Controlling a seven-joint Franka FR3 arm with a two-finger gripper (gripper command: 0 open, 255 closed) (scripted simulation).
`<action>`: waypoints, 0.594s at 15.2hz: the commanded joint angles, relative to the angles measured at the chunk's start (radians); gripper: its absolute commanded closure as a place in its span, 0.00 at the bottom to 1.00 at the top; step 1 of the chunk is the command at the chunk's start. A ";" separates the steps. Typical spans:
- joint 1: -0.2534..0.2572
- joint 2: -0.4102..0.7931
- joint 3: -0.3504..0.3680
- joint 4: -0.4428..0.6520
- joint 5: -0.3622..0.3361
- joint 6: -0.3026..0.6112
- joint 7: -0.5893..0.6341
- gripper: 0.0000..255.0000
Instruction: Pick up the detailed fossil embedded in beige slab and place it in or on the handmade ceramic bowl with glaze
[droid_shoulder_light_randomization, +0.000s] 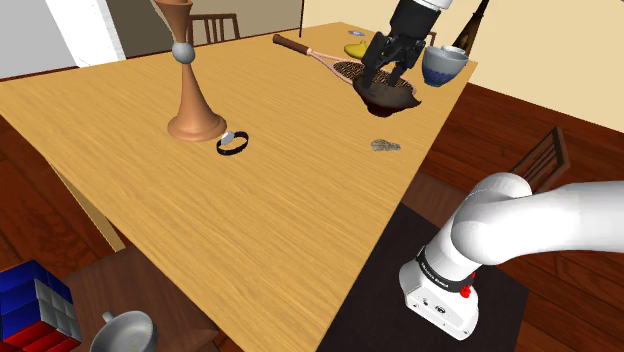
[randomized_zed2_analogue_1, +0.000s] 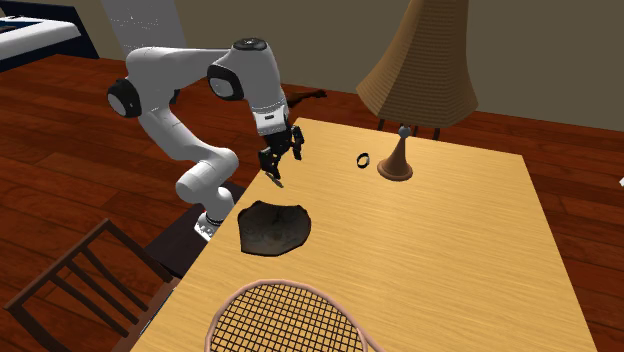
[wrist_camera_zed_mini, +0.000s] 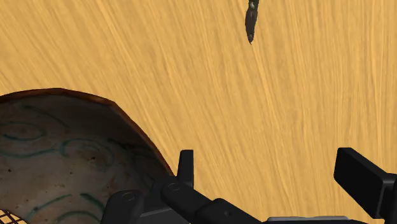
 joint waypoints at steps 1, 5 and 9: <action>0.000 0.000 0.000 0.000 0.000 0.000 0.000 0.00; 0.014 0.316 0.068 0.175 -0.041 -0.311 0.033 0.00; 0.034 0.583 0.125 0.261 -0.068 -0.589 0.066 0.00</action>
